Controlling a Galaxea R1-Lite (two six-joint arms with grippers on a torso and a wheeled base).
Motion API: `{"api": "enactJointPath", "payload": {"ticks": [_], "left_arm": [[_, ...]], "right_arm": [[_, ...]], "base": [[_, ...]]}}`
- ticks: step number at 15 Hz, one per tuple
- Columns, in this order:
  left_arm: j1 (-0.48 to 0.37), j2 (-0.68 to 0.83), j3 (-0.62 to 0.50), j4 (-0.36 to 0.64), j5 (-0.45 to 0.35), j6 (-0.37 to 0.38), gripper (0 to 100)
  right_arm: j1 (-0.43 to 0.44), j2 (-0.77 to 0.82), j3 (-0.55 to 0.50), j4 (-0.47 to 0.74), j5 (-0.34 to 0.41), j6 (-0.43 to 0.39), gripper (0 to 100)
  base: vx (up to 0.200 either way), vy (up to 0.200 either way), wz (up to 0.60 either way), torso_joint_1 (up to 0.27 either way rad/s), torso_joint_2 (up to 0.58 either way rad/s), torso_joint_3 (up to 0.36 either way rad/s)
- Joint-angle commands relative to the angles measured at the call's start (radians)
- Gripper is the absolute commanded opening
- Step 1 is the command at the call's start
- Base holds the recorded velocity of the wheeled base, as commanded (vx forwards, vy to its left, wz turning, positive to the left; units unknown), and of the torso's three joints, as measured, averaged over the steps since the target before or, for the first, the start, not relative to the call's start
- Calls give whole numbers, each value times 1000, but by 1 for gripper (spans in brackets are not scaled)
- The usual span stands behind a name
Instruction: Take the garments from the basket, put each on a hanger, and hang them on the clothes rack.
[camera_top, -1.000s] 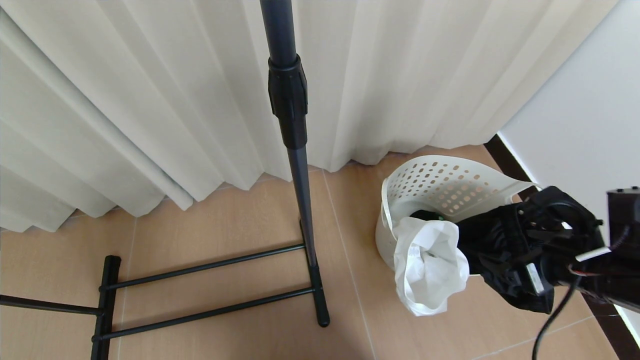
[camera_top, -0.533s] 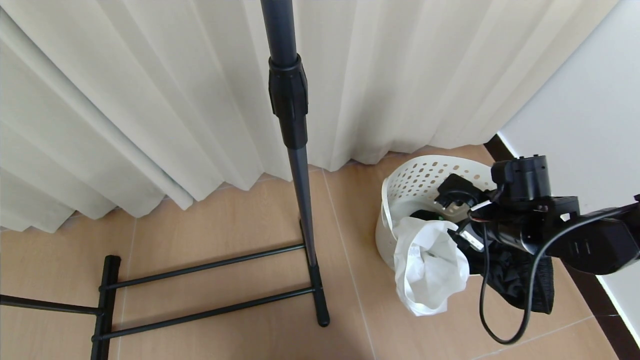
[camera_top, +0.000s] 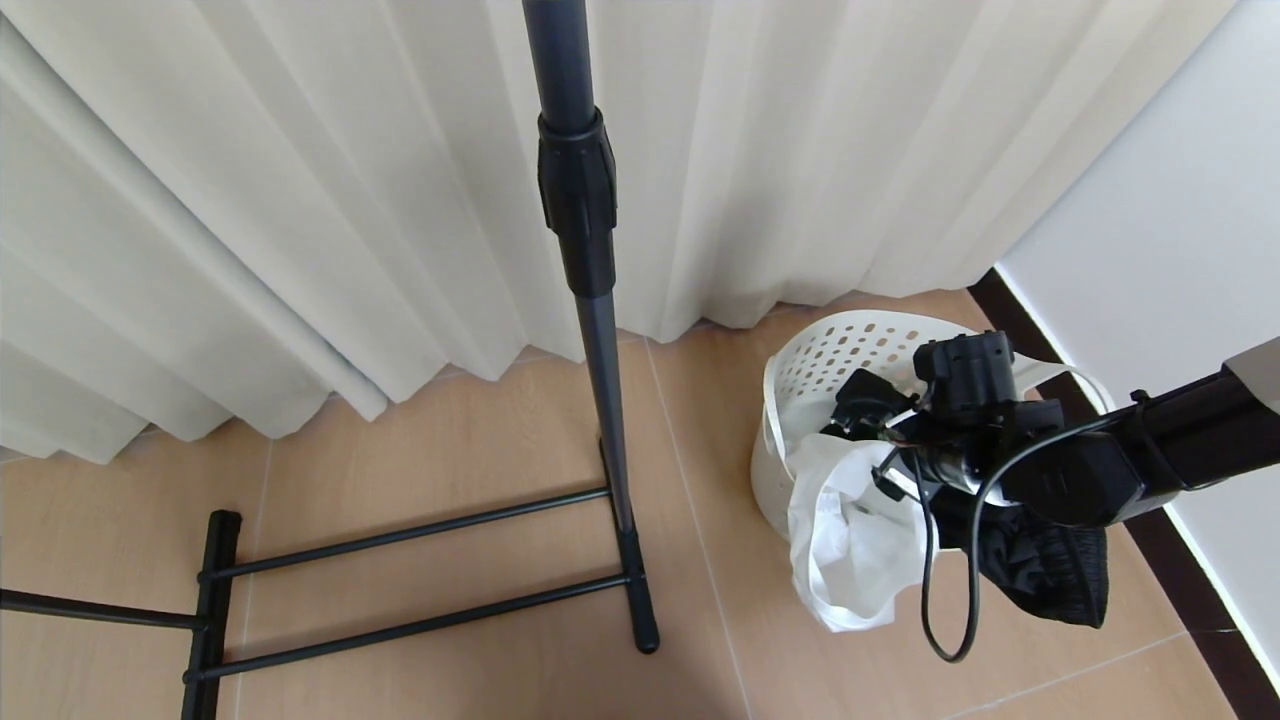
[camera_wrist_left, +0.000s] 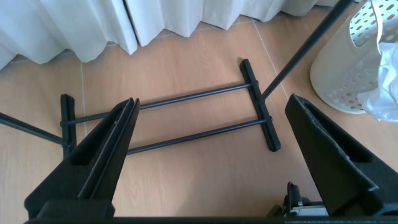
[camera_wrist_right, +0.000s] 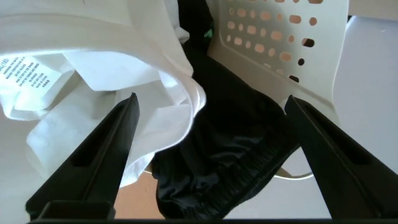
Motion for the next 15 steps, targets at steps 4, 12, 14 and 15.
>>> {"api": "enactJointPath", "payload": {"ticks": [4, 12, 14, 15], "left_arm": [[0, 1, 0, 0, 0, 0, 100], [0, 1, 0, 0, 0, 0, 100], [0, 1, 0, 0, 0, 0, 100], [0, 1, 0, 0, 0, 0, 100]], "right_arm": [[-17, 66, -52, -2, -1, 8, 100], [-44, 116, -102, -9, 3, 32, 0], [-43, 113, -93, -31, 3, 66, 0], [-43, 99, -79, -34, 5, 103, 0]], "base": [[0, 0, 0, 0, 0, 0], [0, 0, 0, 0, 0, 0], [0, 0, 0, 0, 0, 0], [0, 0, 0, 0, 0, 0]]}}
